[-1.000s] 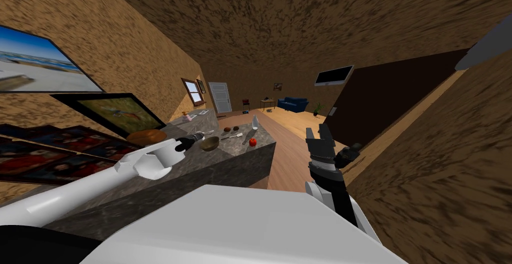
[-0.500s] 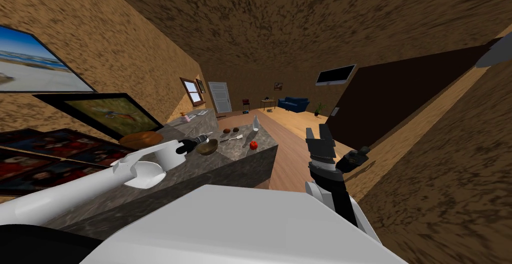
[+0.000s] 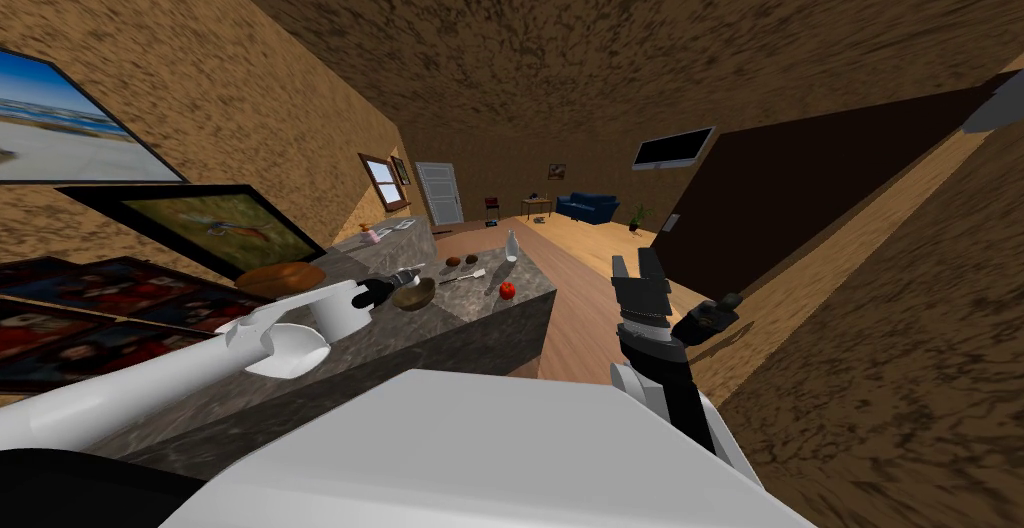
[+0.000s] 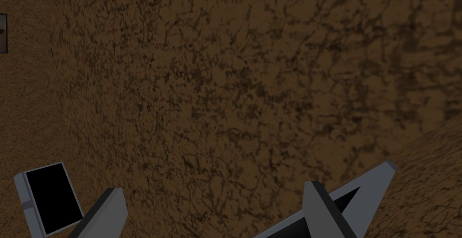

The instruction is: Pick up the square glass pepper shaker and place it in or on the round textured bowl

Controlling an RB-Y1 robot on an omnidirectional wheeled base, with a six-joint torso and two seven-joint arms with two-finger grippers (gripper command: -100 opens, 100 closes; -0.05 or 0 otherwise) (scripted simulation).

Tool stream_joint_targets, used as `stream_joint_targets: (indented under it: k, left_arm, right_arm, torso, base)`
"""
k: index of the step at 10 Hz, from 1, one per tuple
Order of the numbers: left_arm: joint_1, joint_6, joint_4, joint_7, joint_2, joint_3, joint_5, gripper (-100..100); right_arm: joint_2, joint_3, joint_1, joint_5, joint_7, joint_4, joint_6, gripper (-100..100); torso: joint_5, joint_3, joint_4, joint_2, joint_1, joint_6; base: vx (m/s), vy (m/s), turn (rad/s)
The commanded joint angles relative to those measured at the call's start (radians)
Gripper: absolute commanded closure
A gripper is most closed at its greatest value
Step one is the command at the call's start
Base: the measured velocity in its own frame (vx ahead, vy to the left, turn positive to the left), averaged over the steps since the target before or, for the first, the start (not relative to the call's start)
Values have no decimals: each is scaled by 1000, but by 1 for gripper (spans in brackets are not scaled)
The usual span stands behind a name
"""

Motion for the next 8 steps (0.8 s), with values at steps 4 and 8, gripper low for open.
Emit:
stream_joint_targets:
  k: [4,8]
  left_arm:
    - [-1,48,-72,24,55,18,36,-100]
    - [-2,113,-167,56,128,42,84,-100]
  right_arm:
    - [0,0,0,0,0,0,0,0]
    - [0,0,0,0,0,0,0,0]
  torso:
    - [0,0,0,0,-1,0]
    - [0,0,0,-1,-1,0]
  base:
    - [5,-6,21]
    - [13,-17,50]
